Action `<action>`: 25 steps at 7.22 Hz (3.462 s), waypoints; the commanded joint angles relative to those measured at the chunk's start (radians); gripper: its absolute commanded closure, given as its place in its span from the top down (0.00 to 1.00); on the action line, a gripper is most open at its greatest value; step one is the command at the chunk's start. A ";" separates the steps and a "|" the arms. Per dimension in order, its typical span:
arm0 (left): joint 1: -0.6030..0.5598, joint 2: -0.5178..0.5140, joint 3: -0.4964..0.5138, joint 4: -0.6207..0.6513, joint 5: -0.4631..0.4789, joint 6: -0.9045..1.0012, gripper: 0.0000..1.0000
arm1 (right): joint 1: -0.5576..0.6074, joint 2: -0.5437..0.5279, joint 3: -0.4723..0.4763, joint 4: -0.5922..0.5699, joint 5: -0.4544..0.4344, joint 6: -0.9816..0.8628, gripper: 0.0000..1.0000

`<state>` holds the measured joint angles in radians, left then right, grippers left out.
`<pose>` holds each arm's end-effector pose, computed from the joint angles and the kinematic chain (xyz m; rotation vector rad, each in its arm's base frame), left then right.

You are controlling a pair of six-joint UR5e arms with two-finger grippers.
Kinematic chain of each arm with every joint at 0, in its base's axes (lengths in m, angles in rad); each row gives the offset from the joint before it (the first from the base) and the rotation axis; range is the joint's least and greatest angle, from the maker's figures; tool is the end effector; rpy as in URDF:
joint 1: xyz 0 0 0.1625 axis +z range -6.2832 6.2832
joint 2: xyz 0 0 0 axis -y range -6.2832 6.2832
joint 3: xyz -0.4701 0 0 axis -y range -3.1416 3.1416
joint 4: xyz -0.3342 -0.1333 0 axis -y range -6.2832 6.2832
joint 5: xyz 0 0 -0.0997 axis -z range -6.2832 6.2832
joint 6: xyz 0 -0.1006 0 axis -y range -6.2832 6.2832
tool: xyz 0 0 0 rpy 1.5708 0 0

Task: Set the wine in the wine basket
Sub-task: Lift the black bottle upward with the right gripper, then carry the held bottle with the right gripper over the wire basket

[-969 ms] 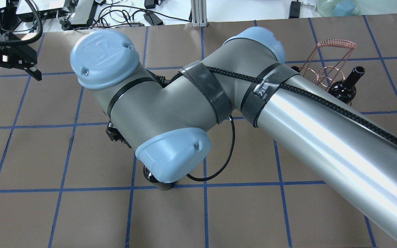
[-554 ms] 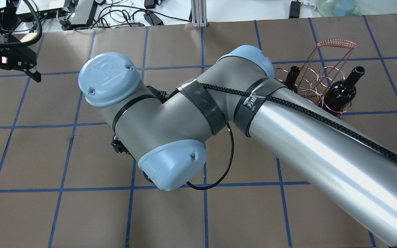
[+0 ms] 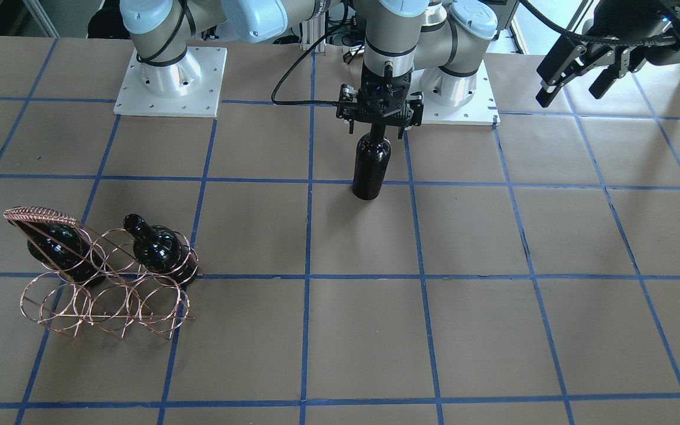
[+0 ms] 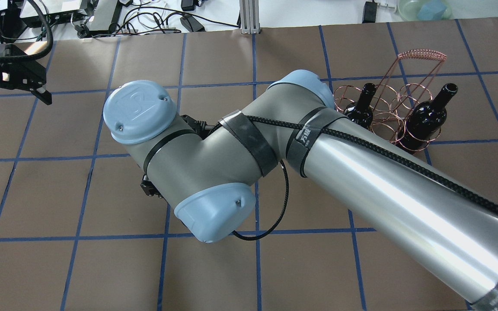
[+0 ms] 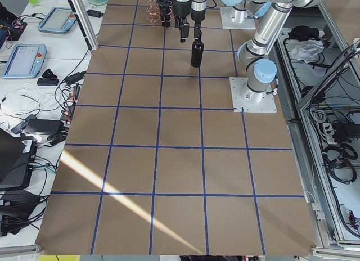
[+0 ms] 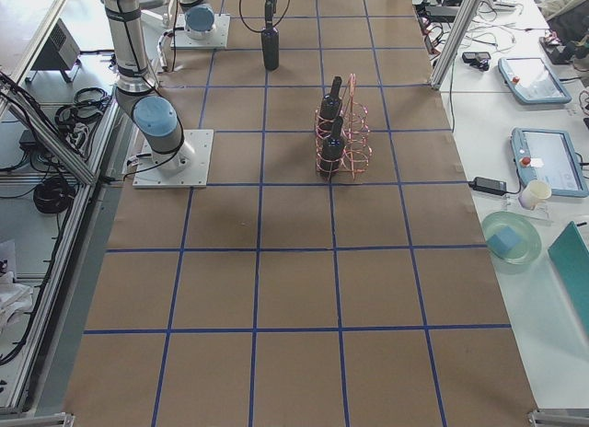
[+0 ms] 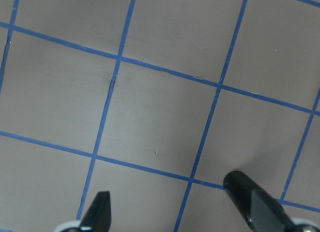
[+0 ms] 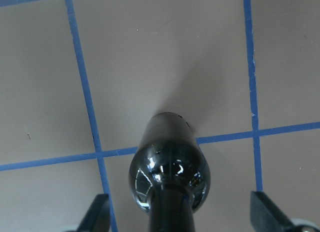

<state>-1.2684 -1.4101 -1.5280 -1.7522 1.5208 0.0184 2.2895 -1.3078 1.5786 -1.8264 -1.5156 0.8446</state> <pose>-0.0266 -0.3791 0.5958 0.4372 -3.0644 0.0461 0.4616 -0.3168 0.4251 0.1964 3.1060 0.0773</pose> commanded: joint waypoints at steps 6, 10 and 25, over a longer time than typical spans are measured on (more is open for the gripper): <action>0.000 0.005 -0.007 -0.004 0.001 0.000 1.00 | 0.011 -0.002 0.000 -0.001 0.000 -0.015 0.32; -0.002 0.007 -0.007 -0.004 -0.001 0.000 1.00 | 0.004 -0.007 -0.009 -0.004 0.005 -0.062 0.03; -0.316 -0.147 0.051 0.137 0.079 -0.130 1.00 | -0.950 -0.265 -0.147 0.369 -0.041 -1.033 0.00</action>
<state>-1.5734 -1.5269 -1.4988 -1.6038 1.6041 -0.1134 1.3449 -1.6342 1.4649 -1.4495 -1.5602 -0.1922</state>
